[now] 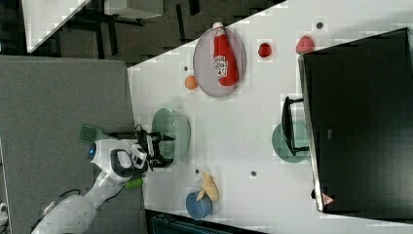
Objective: Drag strainer right to left.
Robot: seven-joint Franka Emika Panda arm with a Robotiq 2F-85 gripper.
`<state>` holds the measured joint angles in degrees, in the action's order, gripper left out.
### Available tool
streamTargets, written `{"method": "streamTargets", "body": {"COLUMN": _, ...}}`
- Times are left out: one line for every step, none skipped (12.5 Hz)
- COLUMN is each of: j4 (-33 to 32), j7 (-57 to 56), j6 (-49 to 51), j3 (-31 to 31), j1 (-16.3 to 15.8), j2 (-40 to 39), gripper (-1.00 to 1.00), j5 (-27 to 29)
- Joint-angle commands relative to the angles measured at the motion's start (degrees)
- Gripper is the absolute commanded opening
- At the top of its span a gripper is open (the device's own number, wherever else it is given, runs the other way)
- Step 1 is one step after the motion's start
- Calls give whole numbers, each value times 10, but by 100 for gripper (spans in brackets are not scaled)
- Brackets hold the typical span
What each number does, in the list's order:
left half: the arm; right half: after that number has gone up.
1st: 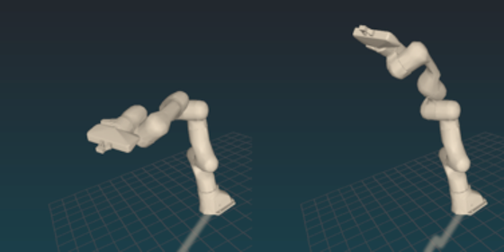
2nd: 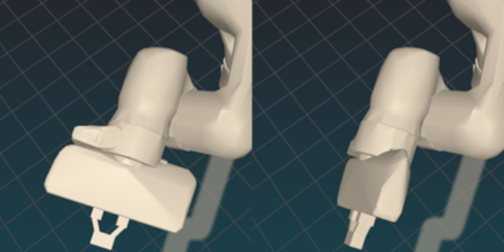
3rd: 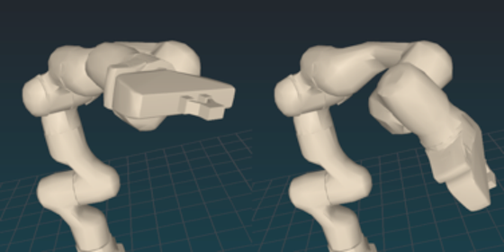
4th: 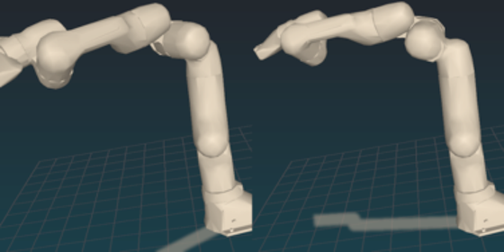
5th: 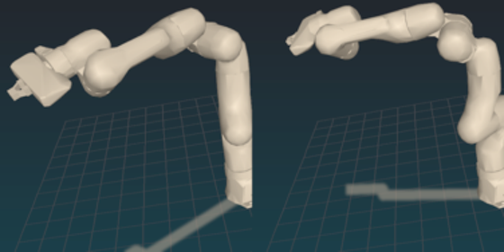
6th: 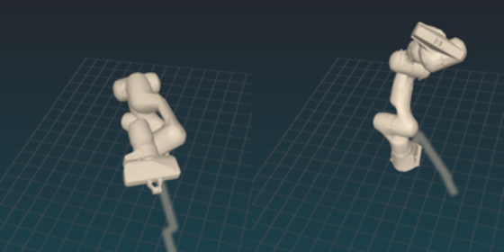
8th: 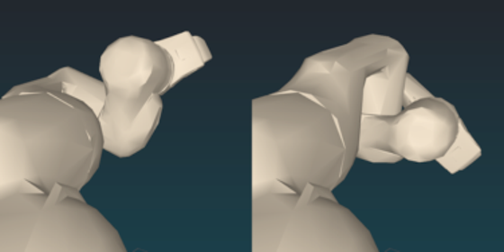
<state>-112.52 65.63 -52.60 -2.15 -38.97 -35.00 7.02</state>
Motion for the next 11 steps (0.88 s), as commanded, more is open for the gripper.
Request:
{"method": "streamTargets", "body": {"j4": 11, "j7": -176, "j6": 75, "j3": 82, "j1": 12, "j2": 145, "gripper": 100, "j5": 2}}
{"method": "streamTargets", "body": {"j4": 11, "j7": -223, "j6": 118, "j3": 108, "j1": 15, "j2": 184, "gripper": 100, "j5": 2}}
{"method": "streamTargets", "body": {"j4": 12, "j7": -274, "j6": 161, "j3": 138, "j1": 19, "j2": 223, "gripper": 100, "j5": 2}}
{"method": "streamTargets", "body": {"j4": 13, "j7": -328, "j6": 205, "j3": 171, "j1": 23, "j2": 261, "gripper": 100, "j5": 2}}
{"method": "streamTargets", "body": {"j4": 13, "j7": -379, "j6": 243, "j3": 208, "j1": 29, "j2": 298, "gripper": 100, "j5": 0}}
{"method": "streamTargets", "body": {"j4": 14, "j7": -432, "j6": 275, "j3": 245, "j1": 34, "j2": 331, "gripper": 100, "j5": -4}}
{"method": "streamTargets", "body": {"j4": 17, "j7": -485, "j6": 303, "j3": 280, "j1": 39, "j2": 362, "gripper": 100, "j5": -16}}
{"method": "streamTargets", "body": {"j4": 21, "j7": -525, "j6": 329, "j3": 313, "j1": 44, "j2": 388, "gripper": 100, "j5": -37}}
{"method": "streamTargets", "body": {"j4": 24, "j7": -544, "j6": 351, "j3": 344, "j1": 48, "j2": 408, "gripper": 100, "j5": -68}}
{"method": "streamTargets", "body": {"j4": 27, "j7": -562, "j6": 375, "j3": 368, "j1": 49, "j2": 427, "gripper": 100, "j5": -102}}
{"method": "streamTargets", "body": {"j4": 29, "j7": -577, "j6": 399, "j3": 383, "j1": 50, "j2": 447, "gripper": 100, "j5": -137}}
